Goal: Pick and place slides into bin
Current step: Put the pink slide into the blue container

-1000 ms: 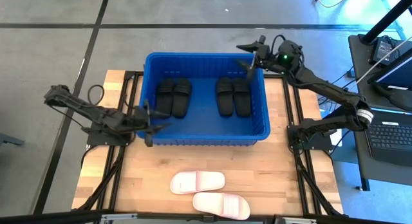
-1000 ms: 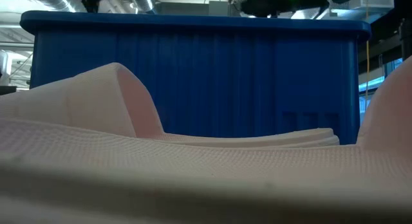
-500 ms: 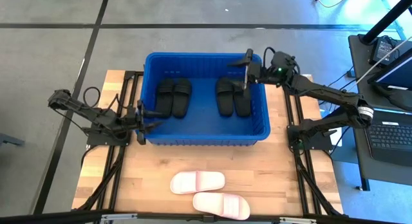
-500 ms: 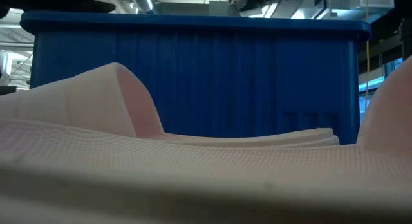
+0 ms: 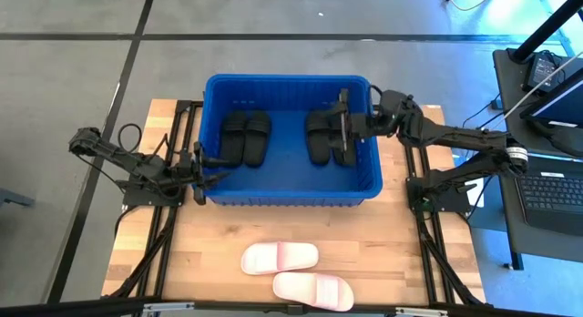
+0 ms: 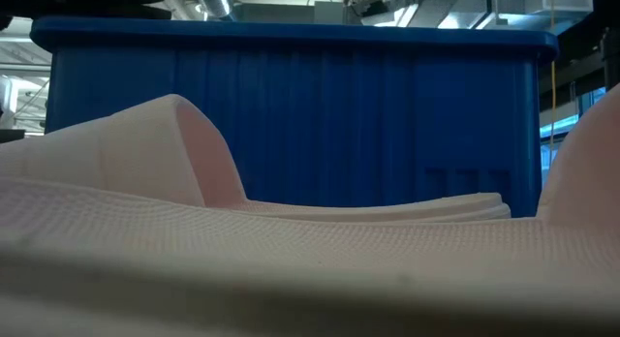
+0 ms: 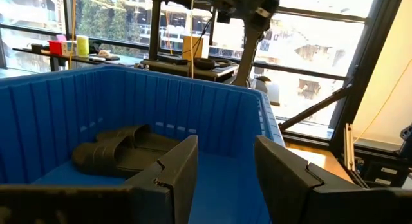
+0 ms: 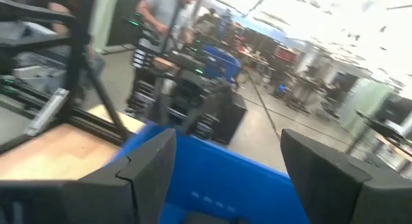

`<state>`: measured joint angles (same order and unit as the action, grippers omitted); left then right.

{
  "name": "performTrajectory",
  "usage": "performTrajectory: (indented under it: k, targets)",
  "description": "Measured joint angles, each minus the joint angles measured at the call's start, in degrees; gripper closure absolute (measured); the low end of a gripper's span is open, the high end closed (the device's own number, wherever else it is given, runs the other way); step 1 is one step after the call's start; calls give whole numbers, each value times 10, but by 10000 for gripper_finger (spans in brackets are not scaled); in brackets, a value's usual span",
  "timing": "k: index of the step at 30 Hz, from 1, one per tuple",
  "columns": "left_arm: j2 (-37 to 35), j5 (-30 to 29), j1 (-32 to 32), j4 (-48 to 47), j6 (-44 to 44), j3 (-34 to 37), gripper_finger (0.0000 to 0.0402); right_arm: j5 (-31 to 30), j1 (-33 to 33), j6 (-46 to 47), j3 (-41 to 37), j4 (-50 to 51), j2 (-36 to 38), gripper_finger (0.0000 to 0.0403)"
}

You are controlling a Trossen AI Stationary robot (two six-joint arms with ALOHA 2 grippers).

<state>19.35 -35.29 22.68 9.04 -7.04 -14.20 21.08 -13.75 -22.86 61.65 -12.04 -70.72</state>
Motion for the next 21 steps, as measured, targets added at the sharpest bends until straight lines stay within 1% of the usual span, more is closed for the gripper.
performTrajectory:
  k: [4,8,12,14,18,20,21]
  targets:
    - [0,0,0,0,-1,0,254,-3,36,0,0,2,0,124]
    - [0,0,0,-1,0,0,254,-19,75,1,0,45,0,124]
    - [0,-4,0,-15,1,0,254,-84,136,-23,5,87,0,124]
    - [0,-6,0,-26,1,0,254,-121,170,-64,23,143,-3,124]
    - [0,-6,0,-45,1,0,254,-232,230,-131,80,262,-28,124]
    - [0,-6,0,-45,1,0,254,-260,251,-135,106,278,-46,124]
    - [0,-6,0,-45,0,0,254,-263,259,-134,117,282,-53,124]
